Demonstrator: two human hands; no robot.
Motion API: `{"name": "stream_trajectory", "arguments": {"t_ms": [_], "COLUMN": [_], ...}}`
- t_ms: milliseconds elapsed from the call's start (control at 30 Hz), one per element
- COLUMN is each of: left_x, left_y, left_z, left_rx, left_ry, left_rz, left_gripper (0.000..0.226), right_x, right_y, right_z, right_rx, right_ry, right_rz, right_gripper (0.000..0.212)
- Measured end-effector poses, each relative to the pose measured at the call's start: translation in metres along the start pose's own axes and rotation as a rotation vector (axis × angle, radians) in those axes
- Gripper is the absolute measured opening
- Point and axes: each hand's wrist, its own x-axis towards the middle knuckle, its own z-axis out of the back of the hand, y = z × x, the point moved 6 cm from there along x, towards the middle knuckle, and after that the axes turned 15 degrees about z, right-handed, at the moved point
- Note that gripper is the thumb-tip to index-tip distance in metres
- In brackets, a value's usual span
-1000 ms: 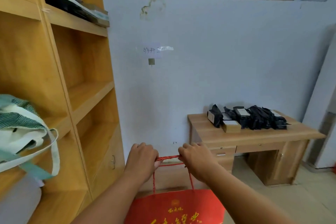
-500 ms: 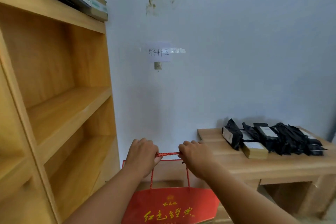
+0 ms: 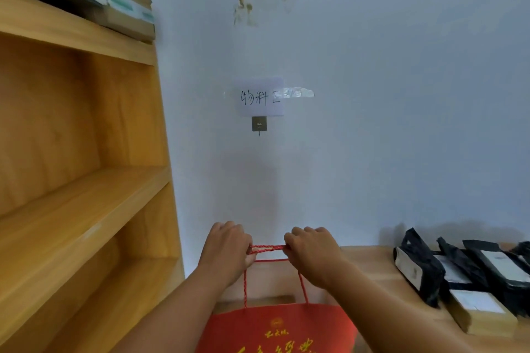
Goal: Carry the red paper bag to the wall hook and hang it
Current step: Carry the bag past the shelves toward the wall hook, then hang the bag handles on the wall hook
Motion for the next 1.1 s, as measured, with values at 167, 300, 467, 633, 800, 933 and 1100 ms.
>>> {"name": "stream_trajectory", "arguments": {"t_ms": [167,300,467,633,800,933,1100], "left_x": [0.072,0.128,0.199,0.272,0.333,0.372,0.424], "left_y": [0.012,0.027,0.049,0.071,0.079,0.08,0.079], "left_z": [-0.042,-0.08,-0.129,-0.167,-0.186,-0.193,-0.185], "left_rx": [0.001,-0.035,-0.038,-0.033,-0.053,-0.04,-0.042], "left_ry": [-0.001,-0.001,0.009,0.014,-0.001,-0.018,-0.081], "left_rz": [0.04,0.069,0.058,0.052,0.04,0.023,0.024], "left_gripper": [0.031,0.031,0.029,0.028,0.027,0.026,0.026], "right_x": [0.059,0.108,0.174,0.238,0.281,0.309,0.339], "right_y": [-0.051,-0.085,-0.124,-0.162,-0.2,-0.226,-0.267], "right_z": [-0.034,-0.069,-0.113,-0.143,-0.165,-0.175,-0.17], "right_rx": [0.013,0.011,-0.036,-0.053,-0.017,-0.034,-0.065], "right_ry": [-0.024,-0.015,0.003,0.002,-0.013,-0.02,-0.095], "right_rz": [0.01,0.02,0.035,0.012,-0.023,-0.011,0.008], "right_gripper": [0.024,0.024,0.021,0.023,0.022,0.022,0.022]}}
